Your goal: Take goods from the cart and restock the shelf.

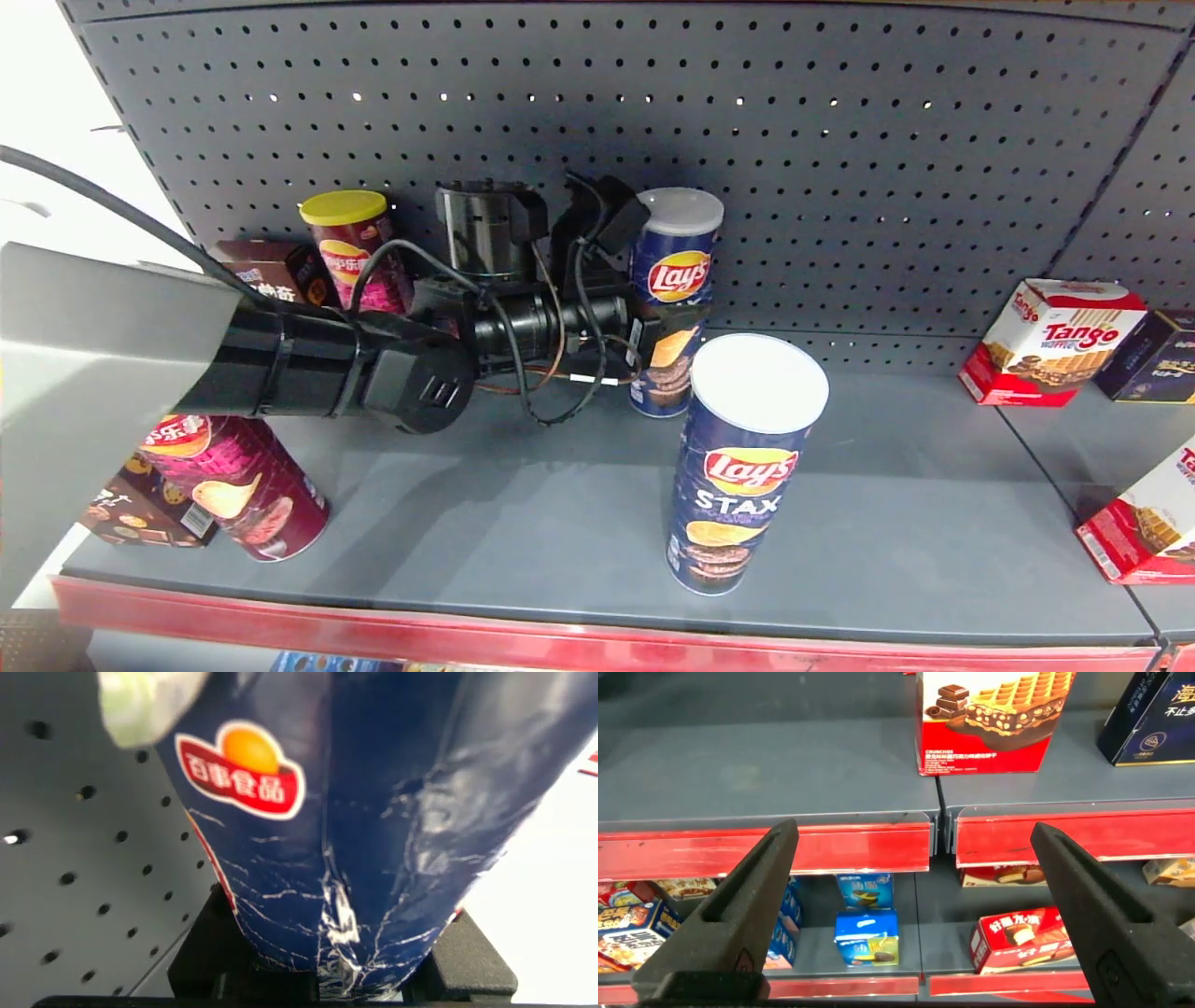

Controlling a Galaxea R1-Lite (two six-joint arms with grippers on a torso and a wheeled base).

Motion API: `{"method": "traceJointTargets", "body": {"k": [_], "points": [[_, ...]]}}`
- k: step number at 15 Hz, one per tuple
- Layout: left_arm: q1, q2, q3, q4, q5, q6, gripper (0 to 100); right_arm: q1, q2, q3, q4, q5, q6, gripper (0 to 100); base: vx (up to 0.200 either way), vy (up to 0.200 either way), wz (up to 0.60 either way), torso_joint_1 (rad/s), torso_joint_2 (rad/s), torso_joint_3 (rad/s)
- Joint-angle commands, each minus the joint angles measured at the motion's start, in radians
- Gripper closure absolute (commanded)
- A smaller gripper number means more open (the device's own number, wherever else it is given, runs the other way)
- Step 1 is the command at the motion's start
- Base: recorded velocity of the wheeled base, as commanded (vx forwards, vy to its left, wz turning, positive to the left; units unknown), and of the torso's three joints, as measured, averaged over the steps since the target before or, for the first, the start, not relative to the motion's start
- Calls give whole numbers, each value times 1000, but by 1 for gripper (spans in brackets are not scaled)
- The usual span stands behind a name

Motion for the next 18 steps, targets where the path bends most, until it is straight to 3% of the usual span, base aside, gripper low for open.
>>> {"method": "traceJointTargets", "body": {"k": [1,4,16,17,18], "points": [[0,35,-31,-1,-2,-2,100,0,0,0,0,0,0,0,0,0,0,0,0,0],[1,61,-68,-5,-2,-27,100,0,0,0,0,0,0,0,0,0,0,0,0,0],[0,104,-67,-16,0,-25,100,0,0,0,0,0,0,0,0,0,0,0,0,0],[-2,106,-65,-16,0,-19,0,0,0,0,0,0,0,0,0,0,0,0,0,0],[-2,106,-68,-18,1,-20,0,0,0,0,0,0,0,0,0,0,0,0,0,0]]}}
